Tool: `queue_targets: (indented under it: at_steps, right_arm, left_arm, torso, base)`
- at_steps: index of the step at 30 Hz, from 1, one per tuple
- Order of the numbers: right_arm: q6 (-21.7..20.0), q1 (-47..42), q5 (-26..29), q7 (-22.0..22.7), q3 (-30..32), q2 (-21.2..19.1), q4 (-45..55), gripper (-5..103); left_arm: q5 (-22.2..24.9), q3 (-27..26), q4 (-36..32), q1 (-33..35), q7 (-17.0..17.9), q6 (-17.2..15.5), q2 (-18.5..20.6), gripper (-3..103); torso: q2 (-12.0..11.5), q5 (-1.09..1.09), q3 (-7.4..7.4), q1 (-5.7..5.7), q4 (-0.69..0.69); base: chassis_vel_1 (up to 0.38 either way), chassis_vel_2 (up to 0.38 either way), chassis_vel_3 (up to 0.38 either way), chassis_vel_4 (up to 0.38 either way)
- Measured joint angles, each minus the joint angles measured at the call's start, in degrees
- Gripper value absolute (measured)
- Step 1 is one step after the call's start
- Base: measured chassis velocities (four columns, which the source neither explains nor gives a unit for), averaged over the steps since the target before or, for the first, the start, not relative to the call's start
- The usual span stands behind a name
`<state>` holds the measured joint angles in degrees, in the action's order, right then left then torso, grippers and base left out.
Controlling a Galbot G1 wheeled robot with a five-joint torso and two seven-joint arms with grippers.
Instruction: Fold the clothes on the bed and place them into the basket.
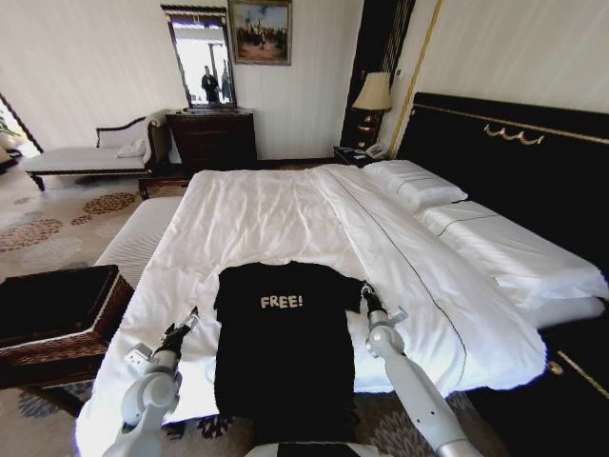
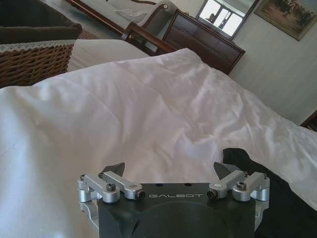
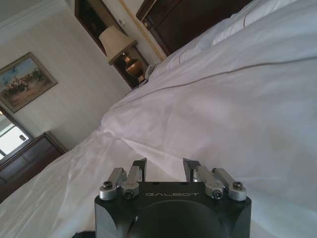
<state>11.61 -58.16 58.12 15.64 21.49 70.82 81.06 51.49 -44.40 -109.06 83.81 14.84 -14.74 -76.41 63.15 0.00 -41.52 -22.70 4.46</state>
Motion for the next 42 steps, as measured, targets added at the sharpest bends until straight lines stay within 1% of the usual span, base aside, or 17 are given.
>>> queue_targets:
  at_steps: [2,5,7,11,13,15,20,22,24,25,27,28,29,30,31,34,42]
  right_arm:
    - [0.56,-0.63,-1.37,1.22,0.83,0.08,1.3,37]
    - [1.89,-3.11,-3.93,2.94,3.14,0.48,5.63,60]
    - [2.11,-4.86,-4.13,3.31,4.37,0.67,8.84,65]
    - [2.16,-7.66,-3.39,4.3,6.73,1.07,14.52,71]
    - [2.16,-9.53,-2.87,4.83,7.83,1.26,17.54,87]
    - [2.12,-11.98,-2.46,5.61,8.51,1.6,20.35,96]
    - [2.02,-14.09,-2.37,6.4,8.43,3.02,21.98,100]
    - [2.0,-14.5,-2.43,6.75,8.34,3.75,22.07,100]
    - [1.97,-14.98,-2.44,7.11,8.22,4.23,22.22,100]
    - [1.92,-15.4,-2.42,7.33,8.11,4.35,22.29,100]
    - [1.91,-15.56,-2.42,7.38,8.05,4.35,22.29,100]
    - [1.89,-15.78,-2.42,7.43,7.97,4.35,22.29,100]
    - [1.88,-16.18,-2.42,7.59,7.95,4.26,22.29,100]
    - [1.88,-16.18,-2.42,7.59,7.95,4.26,22.29,100]
    - [1.88,-16.41,-2.44,7.73,7.93,4.22,22.27,100]
    - [1.87,-16.71,-2.82,7.94,7.76,4.31,21.91,100]
    - [1.29,-15.44,-3.46,9.3,6.71,4.94,21.17,100]
  left_arm:
    - [0.12,-0.2,0.42,-0.14,0.0,0.09,-0.04,100]
    - [0.06,-0.01,1.04,0.97,-0.55,0.55,-1.27,100]
    - [-0.72,1.19,0.95,2.43,-1.78,0.86,-2.32,100]
    - [-2.29,4.19,-0.65,5.0,-6.28,1.82,-4.08,100]
    - [-3.89,6.23,-2.2,5.89,-9.09,2.4,-5.15,100]
    - [-8.37,8.87,-2.93,5.97,-10.41,3.58,-5.71,100]
    - [-17.4,12.05,-2.33,5.46,-10.72,5.41,-3.96,100]
    - [-16.38,12.38,-1.83,4.57,-9.92,5.3,-3.25,100]
    - [-12.18,12.07,-1.07,3.02,-8.59,4.66,-2.88,100]
    - [-7.36,11.34,-0.12,1.49,-7.61,3.91,-2.78,100]
    - [-5.73,11.04,0.24,0.94,-7.39,3.66,-2.78,100]
    - [-3.05,10.48,1.08,-0.21,-7.06,3.17,-2.82,100]
    - [4.24,9.17,3.48,-2.95,-5.67,2.33,-3.36,100]
    - [4.24,9.17,3.48,-2.95,-5.67,2.33,-3.36,100]
    - [9.4,8.6,4.86,-4.62,-4.27,1.76,-3.94,100]
    - [15.51,7.96,7.75,-7.44,-3.05,1.01,-5.17,100]
    - [16.55,8.89,11.11,-10.97,-4.35,0.39,-7.01,100]
  torso:
    - [0.0,-0.01,0.0,0.0,0.01]
    - [0.0,0.0,0.0,0.0,0.01]
    - [0.0,0.0,0.0,0.0,0.0]
    - [0.0,0.0,0.0,0.02,-0.01]
    - [0.01,0.0,0.0,0.02,-0.01]
    - [0.01,0.01,0.0,0.01,0.02]
    - [0.01,0.01,0.0,0.01,0.0]
    - [0.01,0.0,0.0,0.02,-0.01]
    - [0.01,0.0,0.0,0.02,-0.01]
    - [0.01,0.0,0.0,0.01,0.0]
    - [0.0,-0.01,0.0,0.01,0.0]
    - [0.01,0.0,0.0,0.01,0.0]
    - [0.0,0.0,-0.01,0.0,0.0]
    - [0.0,0.0,-0.01,0.0,0.0]
    - [0.0,-0.01,0.0,0.0,0.0]
    - [0.0,0.0,-0.01,0.0,0.01]
    - [0.0,0.0,-0.01,0.0,0.0]
  base:
    - [0.0,0.0,0.0,0.0]
    - [0.0,0.0,0.0,0.0]
    - [0.0,0.0,0.0,0.0]
    - [0.0,0.0,0.0,0.0]
    - [0.0,0.0,0.0,0.0]
    - [0.0,0.0,0.0,0.0]
    - [0.0,0.0,0.0,0.0]
    - [0.0,0.0,0.0,0.0]
    - [0.0,0.0,0.0,0.0]
    - [0.0,0.0,0.0,0.0]
    - [0.0,0.0,0.0,0.0]
    - [0.0,0.0,0.0,0.0]
    - [0.0,0.0,0.0,0.0]
    - [0.0,0.0,0.0,0.0]
    - [0.0,0.0,0.0,0.0]
    - [0.0,0.0,0.0,0.0]
    - [0.0,0.0,0.0,0.0]
